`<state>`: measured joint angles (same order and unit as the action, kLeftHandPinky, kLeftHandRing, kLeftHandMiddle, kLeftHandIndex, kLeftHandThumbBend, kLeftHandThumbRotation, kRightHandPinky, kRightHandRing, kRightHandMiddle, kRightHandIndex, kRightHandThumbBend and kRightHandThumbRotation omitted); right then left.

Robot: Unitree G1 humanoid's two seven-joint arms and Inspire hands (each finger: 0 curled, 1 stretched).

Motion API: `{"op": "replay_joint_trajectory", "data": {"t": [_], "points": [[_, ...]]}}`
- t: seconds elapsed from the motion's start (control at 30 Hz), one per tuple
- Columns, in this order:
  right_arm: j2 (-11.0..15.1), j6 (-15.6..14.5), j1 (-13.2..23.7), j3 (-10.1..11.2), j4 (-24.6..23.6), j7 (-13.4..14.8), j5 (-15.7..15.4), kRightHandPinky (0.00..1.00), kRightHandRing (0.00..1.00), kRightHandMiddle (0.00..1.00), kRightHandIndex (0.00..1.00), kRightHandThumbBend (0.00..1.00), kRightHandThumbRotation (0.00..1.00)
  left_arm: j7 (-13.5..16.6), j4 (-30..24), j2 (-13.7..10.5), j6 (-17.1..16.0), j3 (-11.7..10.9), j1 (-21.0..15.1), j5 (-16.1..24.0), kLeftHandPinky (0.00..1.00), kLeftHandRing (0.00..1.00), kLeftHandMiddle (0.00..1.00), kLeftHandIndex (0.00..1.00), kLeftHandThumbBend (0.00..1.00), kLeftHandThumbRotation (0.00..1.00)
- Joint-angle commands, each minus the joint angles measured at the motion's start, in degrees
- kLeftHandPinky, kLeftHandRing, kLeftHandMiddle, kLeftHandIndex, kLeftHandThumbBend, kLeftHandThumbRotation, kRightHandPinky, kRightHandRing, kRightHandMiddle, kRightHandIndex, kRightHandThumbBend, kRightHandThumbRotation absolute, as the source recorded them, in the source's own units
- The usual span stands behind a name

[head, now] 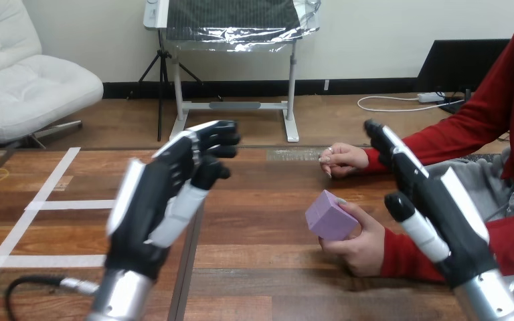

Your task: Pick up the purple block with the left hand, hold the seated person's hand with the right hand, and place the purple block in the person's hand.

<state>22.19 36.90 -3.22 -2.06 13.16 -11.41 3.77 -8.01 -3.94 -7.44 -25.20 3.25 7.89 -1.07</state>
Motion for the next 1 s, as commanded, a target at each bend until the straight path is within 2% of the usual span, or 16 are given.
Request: {"op": "replay_joint_trajectory", "data": {"t": [0.0,0.17,0.33,0.47,0.57,0.97], "points": [[-4.3,4.5,-0.2,-0.6,-8.5,-1.1,4.7,0.99,0.98,0.97,0.95,0.90,1.00,-1.8,-13.6,-2.4,-1.4,-2.7,1.6,-4.6,0.64,0.72,0.74,0.74,0.74,0.84],[-5.6,3.3,-2.4,-1.3,-10.8,-1.7,5.1,0.95,0.95,0.96,0.96,0.91,1.00,-2.2,-14.7,-2.2,-1.2,-2.8,3.3,-6.2,0.64,0.74,0.76,0.75,0.67,0.82],[-6.3,0.8,-5.3,-2.7,-14.3,-3.2,6.2,0.93,0.96,0.96,0.99,0.90,1.00,-3.0,-13.1,-1.5,-1.8,-2.9,4.9,-8.3,0.63,0.74,0.76,0.75,0.63,0.81],[-7.2,0.8,-6.8,-3.3,-15.3,-3.9,6.4,0.92,0.96,0.96,1.00,0.87,1.00,-3.9,-12.0,-1.2,-1.3,-2.9,6.0,-10.1,0.63,0.75,0.77,0.76,0.64,0.82],[-7.7,0.6,-7.9,-3.7,-16.3,-4.3,6.2,0.92,0.97,0.97,1.00,0.86,1.00,-4.5,-10.8,-0.7,-2.0,-2.8,6.6,-10.9,0.64,0.75,0.77,0.77,0.64,0.83],[-8.8,0.6,-10.4,-4.0,-18.9,-5.4,4.3,0.93,0.98,0.99,0.99,0.85,1.00,-4.5,-8.3,0.1,-5.0,-2.8,8.6,-7.9,0.64,0.74,0.76,0.76,0.62,0.86]]}}
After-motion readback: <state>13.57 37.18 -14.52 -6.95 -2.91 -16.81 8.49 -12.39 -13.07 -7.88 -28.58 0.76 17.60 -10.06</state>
